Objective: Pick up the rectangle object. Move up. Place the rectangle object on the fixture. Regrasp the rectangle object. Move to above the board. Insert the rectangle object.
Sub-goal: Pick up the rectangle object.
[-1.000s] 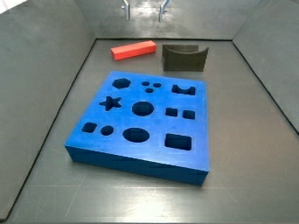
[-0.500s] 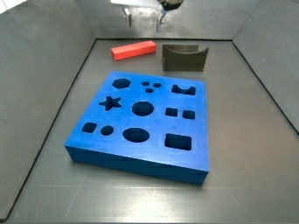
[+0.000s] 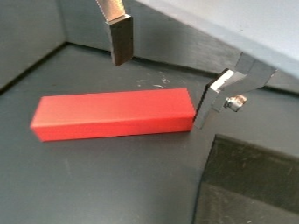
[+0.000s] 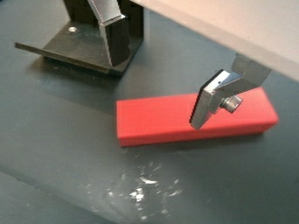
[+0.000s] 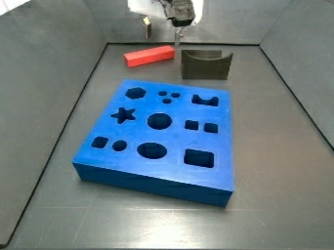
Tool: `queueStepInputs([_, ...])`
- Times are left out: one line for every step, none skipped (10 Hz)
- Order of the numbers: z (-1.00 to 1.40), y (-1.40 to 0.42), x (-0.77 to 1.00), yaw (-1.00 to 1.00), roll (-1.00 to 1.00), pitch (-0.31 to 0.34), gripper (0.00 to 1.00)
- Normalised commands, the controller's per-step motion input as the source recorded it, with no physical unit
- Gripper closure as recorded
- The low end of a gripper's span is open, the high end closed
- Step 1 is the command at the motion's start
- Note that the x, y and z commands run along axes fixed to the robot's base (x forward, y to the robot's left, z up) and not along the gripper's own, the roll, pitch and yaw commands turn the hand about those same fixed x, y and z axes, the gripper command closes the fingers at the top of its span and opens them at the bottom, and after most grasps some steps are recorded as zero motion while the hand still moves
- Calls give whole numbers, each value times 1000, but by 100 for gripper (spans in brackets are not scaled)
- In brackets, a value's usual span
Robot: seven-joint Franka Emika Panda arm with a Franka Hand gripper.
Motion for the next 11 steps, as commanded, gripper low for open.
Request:
queueStepInputs([-526, 231, 89, -623, -226, -189, 0])
queueStepInputs([-640, 0, 0, -386, 57, -420, 0])
queueStepInputs([0, 0, -29, 0, 0, -54, 0])
queueStepInputs([-71, 0, 0, 0, 0, 0, 0])
queueStepInputs([-311, 0, 0, -69, -117, -166, 0])
queueStepInputs([-606, 11, -80, -140, -229, -443, 0])
queueStepInputs([-611, 17, -66, -117, -291, -514, 0])
queueStepInputs([-643, 17, -26, -123, -277, -474, 0])
queueStepInputs([-660, 37, 0, -140, -271, -457, 0])
queueStepInputs([-680, 60, 0, -154, -251, -443, 0])
queueStepInputs([-657, 103, 0, -174, -283, -431, 0])
